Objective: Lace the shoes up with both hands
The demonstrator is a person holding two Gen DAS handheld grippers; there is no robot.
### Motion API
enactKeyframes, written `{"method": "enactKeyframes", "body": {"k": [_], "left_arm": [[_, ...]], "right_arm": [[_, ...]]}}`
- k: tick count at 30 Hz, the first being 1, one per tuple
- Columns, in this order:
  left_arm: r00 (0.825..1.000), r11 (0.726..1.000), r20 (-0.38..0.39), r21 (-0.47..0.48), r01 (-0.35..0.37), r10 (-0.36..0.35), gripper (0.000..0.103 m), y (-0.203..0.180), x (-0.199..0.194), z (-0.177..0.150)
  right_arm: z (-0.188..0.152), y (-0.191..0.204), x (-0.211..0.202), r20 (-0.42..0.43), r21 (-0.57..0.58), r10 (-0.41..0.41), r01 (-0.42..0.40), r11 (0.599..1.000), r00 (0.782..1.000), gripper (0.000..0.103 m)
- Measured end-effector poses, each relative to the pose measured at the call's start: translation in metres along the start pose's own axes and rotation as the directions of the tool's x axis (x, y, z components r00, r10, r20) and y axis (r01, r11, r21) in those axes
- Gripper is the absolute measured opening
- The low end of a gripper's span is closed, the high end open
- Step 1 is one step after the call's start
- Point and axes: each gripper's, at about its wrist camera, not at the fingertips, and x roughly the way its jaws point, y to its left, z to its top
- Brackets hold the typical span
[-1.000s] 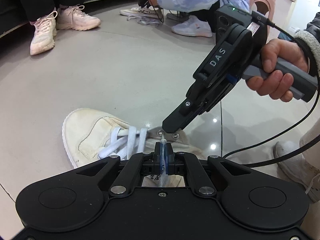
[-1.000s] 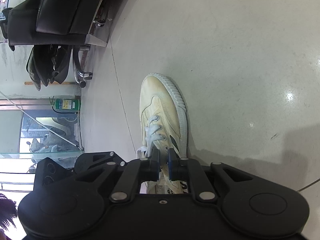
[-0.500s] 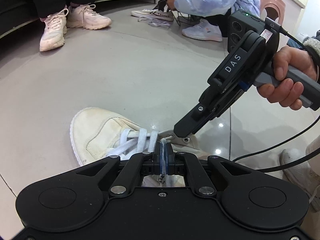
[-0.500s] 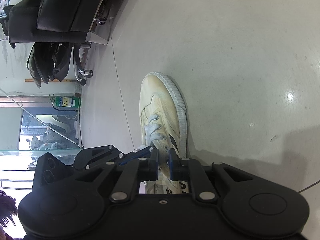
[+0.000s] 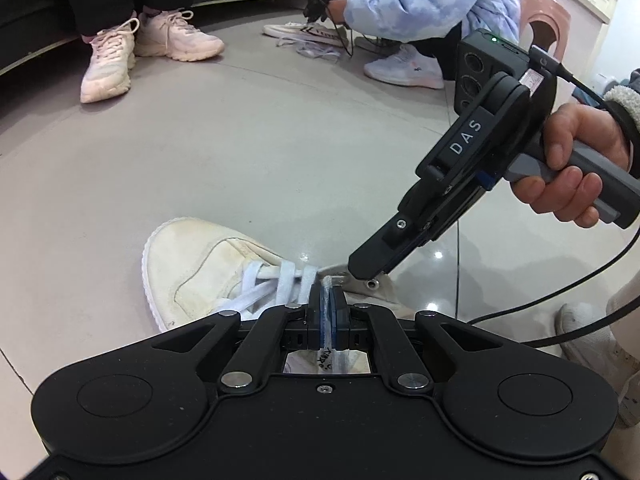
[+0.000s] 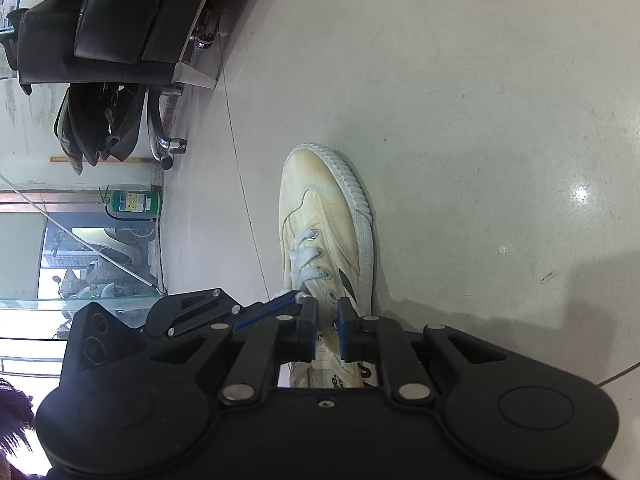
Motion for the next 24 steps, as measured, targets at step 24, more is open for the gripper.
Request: {"method": "enactKeyframes", "body": {"k": [24], "left_arm": [[0.999, 0.999, -0.022, 0.009, -0.046, 0.046, 0.003, -0.009, 0.000, -0.012]], "right_arm": [[0.002, 0.035, 0.007, 0.008, -0.205, -0.070, 0.070, 0.976, 0.998, 0.010]]}}
